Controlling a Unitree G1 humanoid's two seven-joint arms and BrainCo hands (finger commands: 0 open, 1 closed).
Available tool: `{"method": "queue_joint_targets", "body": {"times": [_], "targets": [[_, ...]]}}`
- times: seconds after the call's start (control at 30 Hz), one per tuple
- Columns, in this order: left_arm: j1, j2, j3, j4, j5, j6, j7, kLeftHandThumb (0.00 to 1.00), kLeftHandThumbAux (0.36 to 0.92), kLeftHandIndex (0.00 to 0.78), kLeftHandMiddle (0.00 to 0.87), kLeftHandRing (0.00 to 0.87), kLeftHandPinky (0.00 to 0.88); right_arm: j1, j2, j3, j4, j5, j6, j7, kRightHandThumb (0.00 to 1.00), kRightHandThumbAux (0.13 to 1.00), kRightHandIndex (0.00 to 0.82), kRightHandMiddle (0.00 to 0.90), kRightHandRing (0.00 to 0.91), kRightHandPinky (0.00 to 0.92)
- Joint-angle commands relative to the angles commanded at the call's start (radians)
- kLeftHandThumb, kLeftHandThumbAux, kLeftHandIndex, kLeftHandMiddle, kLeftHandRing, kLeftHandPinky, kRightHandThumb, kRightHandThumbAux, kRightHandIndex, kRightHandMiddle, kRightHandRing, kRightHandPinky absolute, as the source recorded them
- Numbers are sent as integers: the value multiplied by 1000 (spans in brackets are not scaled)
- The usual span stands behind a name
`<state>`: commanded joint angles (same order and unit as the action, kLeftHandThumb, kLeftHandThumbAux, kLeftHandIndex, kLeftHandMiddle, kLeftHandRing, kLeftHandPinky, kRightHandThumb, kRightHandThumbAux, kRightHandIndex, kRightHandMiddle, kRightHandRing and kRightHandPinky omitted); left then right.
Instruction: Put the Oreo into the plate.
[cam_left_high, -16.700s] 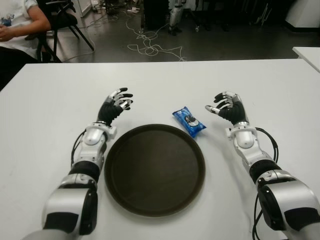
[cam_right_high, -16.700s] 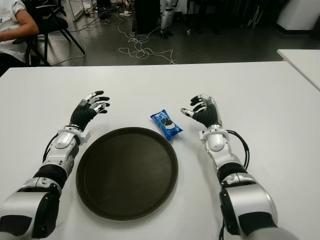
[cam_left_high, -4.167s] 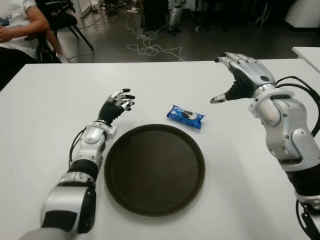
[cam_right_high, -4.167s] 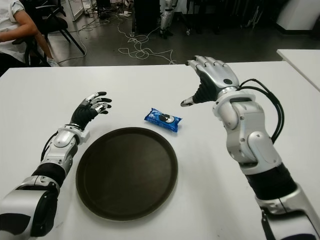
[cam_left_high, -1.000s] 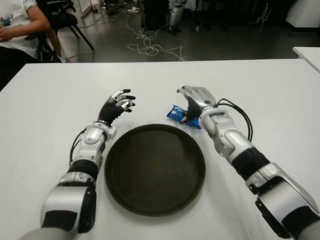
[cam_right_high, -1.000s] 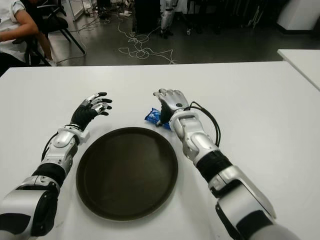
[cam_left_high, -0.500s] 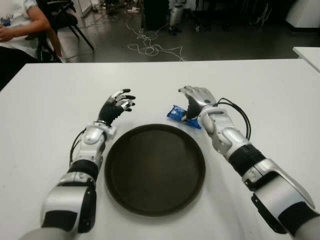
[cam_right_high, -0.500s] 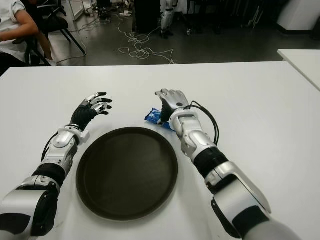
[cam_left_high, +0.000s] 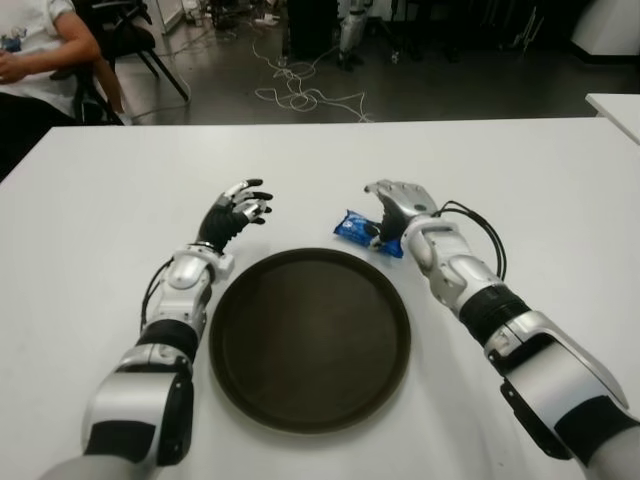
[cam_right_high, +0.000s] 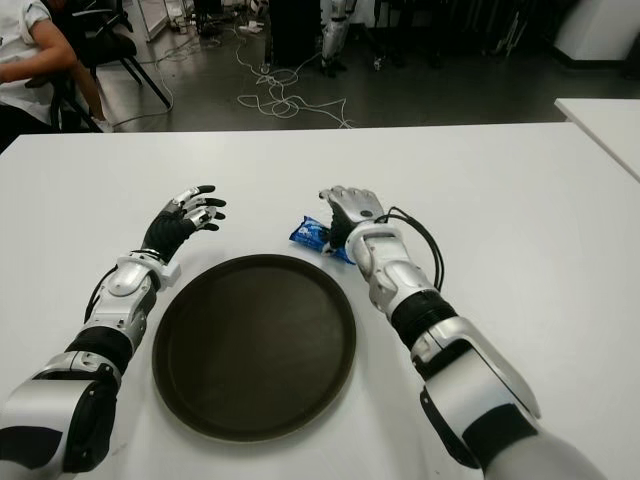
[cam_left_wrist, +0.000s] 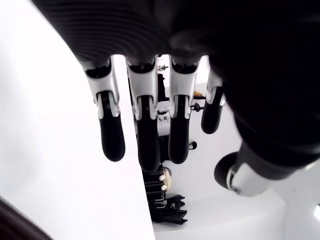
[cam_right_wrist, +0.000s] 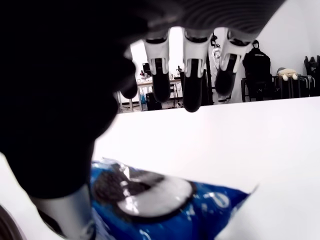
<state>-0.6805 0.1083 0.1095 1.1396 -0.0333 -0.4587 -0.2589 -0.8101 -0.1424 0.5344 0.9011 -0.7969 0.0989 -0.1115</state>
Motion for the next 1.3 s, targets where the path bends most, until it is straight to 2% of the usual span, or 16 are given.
{"method": "queue_joint_targets", "body": {"times": [0.33, 0.47, 0.63, 0.83, 1.3], "targets": [[-2, -3, 4, 9, -4, -13, -5, 94, 642, 207, 309, 322, 342, -14, 3, -4, 36, 16, -20, 4, 0, 846, 180, 175, 177, 176], [-2, -4, 8, 10, -9, -13, -8, 96, 649, 202, 308, 322, 345, -18, 2, -11, 41, 41, -37, 37, 0, 847, 177, 166, 158, 140], [-3, -4, 6, 11, -6, -7, -8, 96, 652, 197, 309, 327, 358, -20, 4, -55, 50, 133, -93, 121, 0, 850, 156, 160, 148, 120], [-6, -3, 3, 13, 0, -2, -1, 89, 640, 196, 311, 332, 367, -28, 7, -76, 60, 180, -111, 169, 0, 840, 104, 121, 112, 94], [-6, -2, -7, 12, 15, -9, 10, 79, 655, 203, 312, 320, 334, -75, 18, -60, 181, 173, -109, 143, 0, 825, 88, 105, 93, 82]]}}
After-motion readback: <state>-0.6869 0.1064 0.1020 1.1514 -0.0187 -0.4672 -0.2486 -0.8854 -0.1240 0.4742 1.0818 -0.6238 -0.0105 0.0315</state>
